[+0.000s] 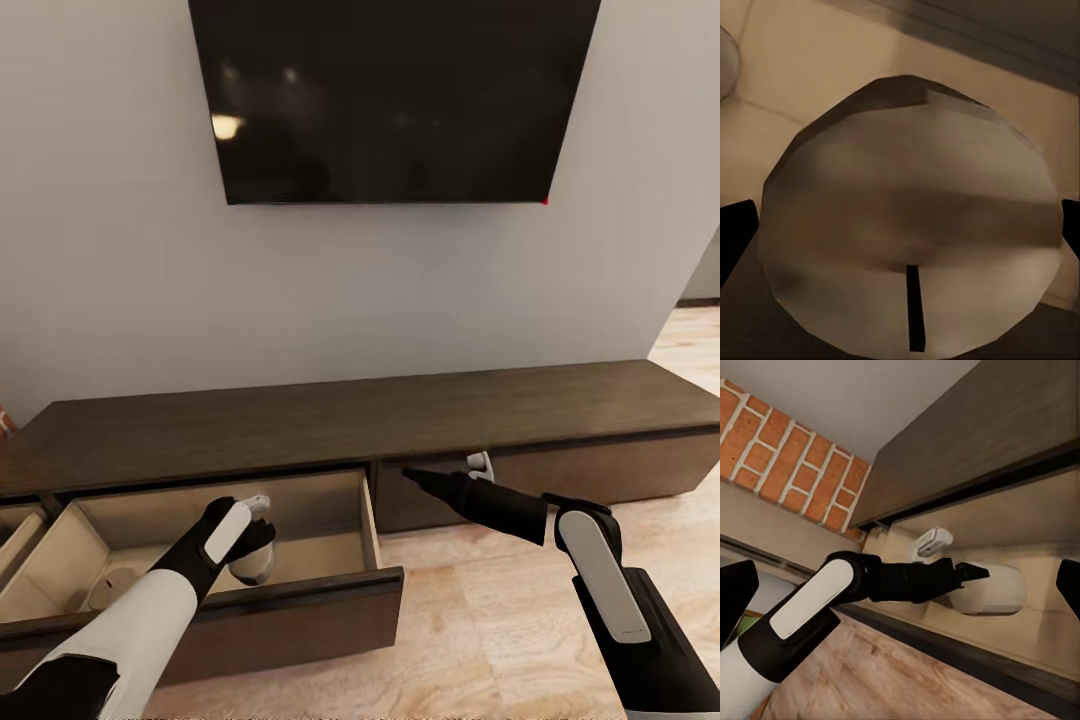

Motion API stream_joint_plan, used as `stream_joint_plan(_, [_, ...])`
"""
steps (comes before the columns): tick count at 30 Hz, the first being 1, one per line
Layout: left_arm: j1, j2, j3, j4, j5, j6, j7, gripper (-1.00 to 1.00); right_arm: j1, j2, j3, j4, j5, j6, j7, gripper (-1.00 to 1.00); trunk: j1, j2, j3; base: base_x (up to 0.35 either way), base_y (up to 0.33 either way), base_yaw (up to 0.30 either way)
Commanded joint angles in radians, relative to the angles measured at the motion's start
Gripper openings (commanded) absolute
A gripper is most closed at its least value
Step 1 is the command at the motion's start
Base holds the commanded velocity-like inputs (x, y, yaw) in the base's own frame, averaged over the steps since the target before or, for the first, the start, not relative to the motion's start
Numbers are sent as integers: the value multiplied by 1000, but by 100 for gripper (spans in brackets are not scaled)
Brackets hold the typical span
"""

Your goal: Place each of the two pumpkins and all three candles from the living room inside a cabinet in the living room (use any cabinet), then make sure every cabinet is closed, and position the cauldron so it is next to a table in the living room.

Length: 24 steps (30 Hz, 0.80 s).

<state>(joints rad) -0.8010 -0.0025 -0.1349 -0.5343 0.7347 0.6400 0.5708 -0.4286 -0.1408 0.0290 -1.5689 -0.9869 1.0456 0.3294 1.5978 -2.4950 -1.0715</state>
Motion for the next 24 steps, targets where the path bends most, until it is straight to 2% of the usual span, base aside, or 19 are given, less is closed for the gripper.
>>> stream_joint_plan(1, [-2,1,-6,-2,8,7,11,-100,-1,-1,0,0,10,2,10,100,2,-5,-4,0,0,0])
stream_joint_plan(7, [-18,1,-11,-3,6,54,12,-100,-1,-1,0,0,10,2,10,100,5,-6,-28,0,0,0])
stream_joint_plan(12, [-29,1,-51,-10,6,68,11,-100,0,0,0,0,11,2,10,100,7,-8,-47,0,0,0])
stream_joint_plan(18, [-30,3,-79,-16,8,70,6,-100,0,0,0,0,11,2,10,100,7,-8,-47,0,0,0])
stream_joint_plan(24, [-29,4,-85,-18,8,70,7,-100,0,0,0,0,11,2,-3,100,7,-8,-47,29,0,0])
